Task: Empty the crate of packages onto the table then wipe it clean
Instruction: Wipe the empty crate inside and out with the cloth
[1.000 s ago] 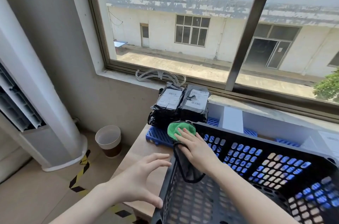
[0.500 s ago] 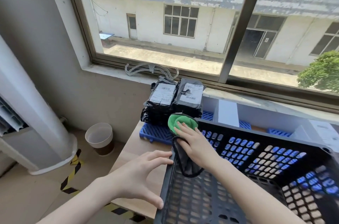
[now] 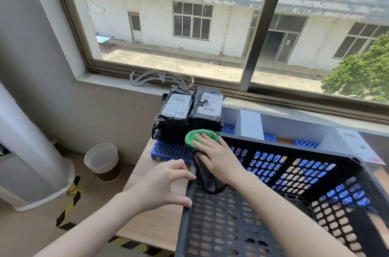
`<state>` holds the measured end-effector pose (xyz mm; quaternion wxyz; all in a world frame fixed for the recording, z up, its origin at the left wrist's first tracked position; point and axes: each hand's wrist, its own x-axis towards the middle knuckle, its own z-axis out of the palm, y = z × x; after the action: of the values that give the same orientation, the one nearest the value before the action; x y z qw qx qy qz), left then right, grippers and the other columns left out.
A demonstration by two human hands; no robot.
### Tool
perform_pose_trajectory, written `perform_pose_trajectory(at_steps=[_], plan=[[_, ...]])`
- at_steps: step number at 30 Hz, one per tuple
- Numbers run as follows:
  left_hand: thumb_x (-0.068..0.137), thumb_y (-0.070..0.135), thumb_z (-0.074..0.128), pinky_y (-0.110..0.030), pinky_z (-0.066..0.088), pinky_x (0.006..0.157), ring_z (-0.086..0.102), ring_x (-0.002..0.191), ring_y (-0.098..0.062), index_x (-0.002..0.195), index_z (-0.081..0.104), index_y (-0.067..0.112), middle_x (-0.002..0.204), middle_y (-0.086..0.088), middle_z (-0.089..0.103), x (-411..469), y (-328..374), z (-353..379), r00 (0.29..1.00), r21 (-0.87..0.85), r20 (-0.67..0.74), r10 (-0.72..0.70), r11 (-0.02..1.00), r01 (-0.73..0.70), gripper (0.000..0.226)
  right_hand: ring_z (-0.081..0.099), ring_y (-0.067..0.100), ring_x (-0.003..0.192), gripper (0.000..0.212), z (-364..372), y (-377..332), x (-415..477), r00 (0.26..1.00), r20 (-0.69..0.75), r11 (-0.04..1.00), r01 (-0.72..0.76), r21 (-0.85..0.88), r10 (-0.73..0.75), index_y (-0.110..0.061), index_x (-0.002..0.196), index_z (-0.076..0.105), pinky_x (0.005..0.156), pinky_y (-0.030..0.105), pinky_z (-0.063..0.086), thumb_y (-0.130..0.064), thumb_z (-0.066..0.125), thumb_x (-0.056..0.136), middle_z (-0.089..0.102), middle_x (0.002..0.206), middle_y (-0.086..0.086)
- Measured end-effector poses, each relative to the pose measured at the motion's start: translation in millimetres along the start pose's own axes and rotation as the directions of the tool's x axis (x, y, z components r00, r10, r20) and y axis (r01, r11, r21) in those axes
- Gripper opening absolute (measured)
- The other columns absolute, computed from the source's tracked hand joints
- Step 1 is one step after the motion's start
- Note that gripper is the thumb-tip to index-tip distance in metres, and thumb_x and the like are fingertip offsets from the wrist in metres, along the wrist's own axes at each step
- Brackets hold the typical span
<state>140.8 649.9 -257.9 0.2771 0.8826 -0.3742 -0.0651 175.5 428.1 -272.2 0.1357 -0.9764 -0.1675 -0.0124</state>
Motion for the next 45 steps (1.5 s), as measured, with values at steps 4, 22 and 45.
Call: perform_pose_trajectory(at_steps=[4,22,45], plan=[[0.075,0.058,0.069,-0.026,0.042,0.096,0.05,0.114,-0.003,0.101,0.072,0.027,0.108,0.015,0.053,9,-5,6,0.997,-0.062,-0.067,0.03,0.998,-0.034,0.04,0.005,0.002,0.146,0.049,-2,1,14,0.998,-0.032,0.998,-0.055,-0.032,0.054,-0.03,0.15,0.026,0.121,0.035,0.0,-0.04,0.03,0.103,0.015,0.158,-0.013],[0.063,0.061,0.072,-0.019,0.007,0.112,0.042,0.123,0.006,0.099,0.057,0.045,0.108,0.022,0.045,55,-6,-12,0.993,0.098,0.115,0.042,0.994,-0.054,0.042,0.032,0.018,0.141,0.046,-11,55,-25,0.927,-0.247,0.945,-0.313,-0.094,0.282,-0.016,0.144,0.043,0.119,0.035,0.019,-0.03,0.04,0.1,0.043,0.148,0.001],[0.065,0.059,0.079,-0.025,0.034,0.109,0.039,0.133,-0.006,0.143,0.045,0.026,0.145,0.017,0.036,96,-10,-21,0.974,0.15,0.182,-0.132,0.983,0.105,0.091,0.02,0.016,0.145,0.05,-13,51,-26,0.938,-0.202,0.953,-0.297,-0.054,0.281,-0.017,0.149,0.032,0.12,0.031,0.002,-0.033,0.032,0.101,0.032,0.155,0.002]])
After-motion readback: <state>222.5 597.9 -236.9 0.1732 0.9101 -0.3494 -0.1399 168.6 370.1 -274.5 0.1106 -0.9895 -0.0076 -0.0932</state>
